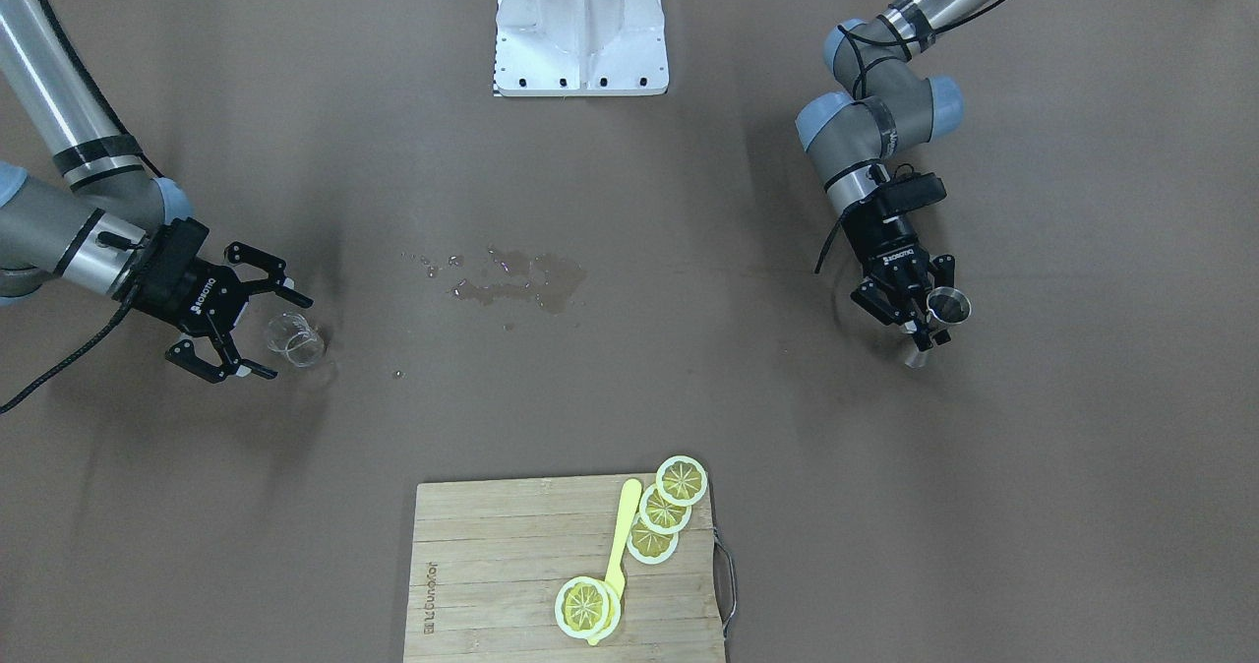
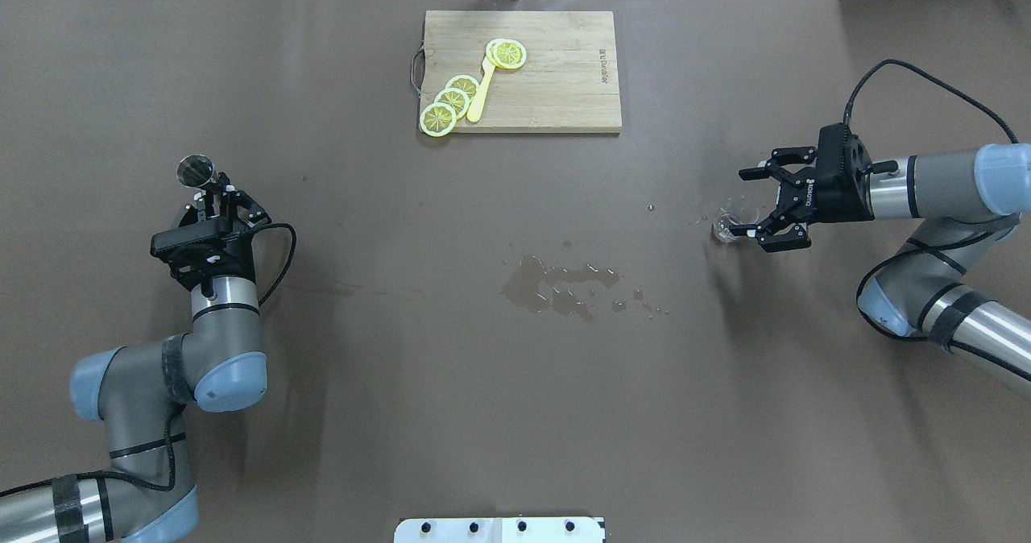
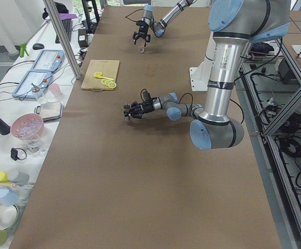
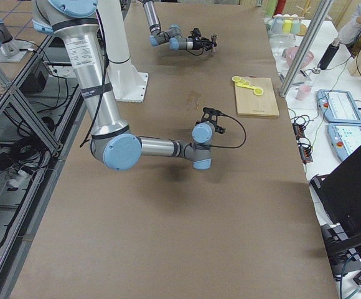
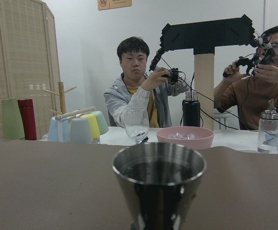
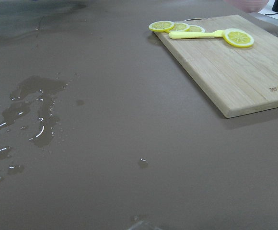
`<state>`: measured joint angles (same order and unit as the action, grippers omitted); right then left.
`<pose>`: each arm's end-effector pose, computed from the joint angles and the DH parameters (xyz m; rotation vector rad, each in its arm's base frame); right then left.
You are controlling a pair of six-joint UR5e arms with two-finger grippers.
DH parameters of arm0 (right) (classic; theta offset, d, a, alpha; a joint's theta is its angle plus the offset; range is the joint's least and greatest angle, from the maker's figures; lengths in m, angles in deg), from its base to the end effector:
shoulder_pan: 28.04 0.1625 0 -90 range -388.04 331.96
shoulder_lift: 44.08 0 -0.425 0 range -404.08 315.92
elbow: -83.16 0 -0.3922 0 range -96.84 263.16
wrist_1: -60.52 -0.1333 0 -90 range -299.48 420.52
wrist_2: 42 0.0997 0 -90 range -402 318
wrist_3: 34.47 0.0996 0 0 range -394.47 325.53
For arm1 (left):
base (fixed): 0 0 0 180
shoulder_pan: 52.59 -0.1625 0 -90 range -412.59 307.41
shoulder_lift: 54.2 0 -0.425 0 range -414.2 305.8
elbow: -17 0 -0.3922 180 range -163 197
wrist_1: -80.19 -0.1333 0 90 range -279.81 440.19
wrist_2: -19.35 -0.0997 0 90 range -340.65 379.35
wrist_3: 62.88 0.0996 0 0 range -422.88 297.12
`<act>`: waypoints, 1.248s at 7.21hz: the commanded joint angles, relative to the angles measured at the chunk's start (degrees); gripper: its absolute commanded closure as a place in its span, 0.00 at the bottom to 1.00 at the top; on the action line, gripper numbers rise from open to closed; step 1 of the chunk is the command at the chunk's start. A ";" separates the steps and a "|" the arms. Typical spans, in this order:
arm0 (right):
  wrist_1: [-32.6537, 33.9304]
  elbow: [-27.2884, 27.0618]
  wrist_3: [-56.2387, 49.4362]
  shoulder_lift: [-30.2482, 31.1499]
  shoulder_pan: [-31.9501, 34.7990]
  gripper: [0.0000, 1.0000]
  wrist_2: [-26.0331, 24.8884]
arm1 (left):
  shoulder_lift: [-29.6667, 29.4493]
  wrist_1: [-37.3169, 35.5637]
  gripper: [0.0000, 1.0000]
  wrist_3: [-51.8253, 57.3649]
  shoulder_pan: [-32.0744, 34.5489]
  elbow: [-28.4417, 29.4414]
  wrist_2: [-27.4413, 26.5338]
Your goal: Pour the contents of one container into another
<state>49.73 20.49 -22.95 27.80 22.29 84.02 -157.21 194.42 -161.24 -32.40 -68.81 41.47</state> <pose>-0.3236 -0.5073 0.5273 1.2146 -1.1384 -0.8760 0.4733 -0.4144 0.4935 1.2252 0.3951 -0.7703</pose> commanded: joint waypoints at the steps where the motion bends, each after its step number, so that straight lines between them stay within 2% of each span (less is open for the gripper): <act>1: 0.07 -0.17 0.96 -1.21 3.18 0.01 3.15 | 0.00 -0.14 1.00 -0.08 -0.32 0.12 -0.06; 4: 1.81 -0.79 4.30 -2.10 7.58 0.01 7.63 | 0.09 -0.06 1.00 -0.25 -0.76 0.12 0.03; 5: 5.92 -0.96 3.43 -3.66 9.42 0.01 9.92 | 0.17 -0.06 1.00 -0.25 -0.76 0.12 0.12; 7: 14.44 -1.93 3.34 -6.13 10.23 0.00 10.12 | 0.26 -0.06 1.00 -0.25 -0.85 0.12 0.29; 8: 24.75 -5.67 3.34 -6.40 10.66 0.00 10.46 | 0.26 -0.14 1.00 -0.17 -1.02 0.12 0.30; 9: 37.99 -9.80 3.51 -6.40 11.37 0.00 10.64 | 0.35 -0.14 1.00 -0.16 -1.11 0.12 0.30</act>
<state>73.88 15.04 -19.56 21.68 32.94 94.42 -156.93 194.30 -161.44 -33.39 -68.69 41.74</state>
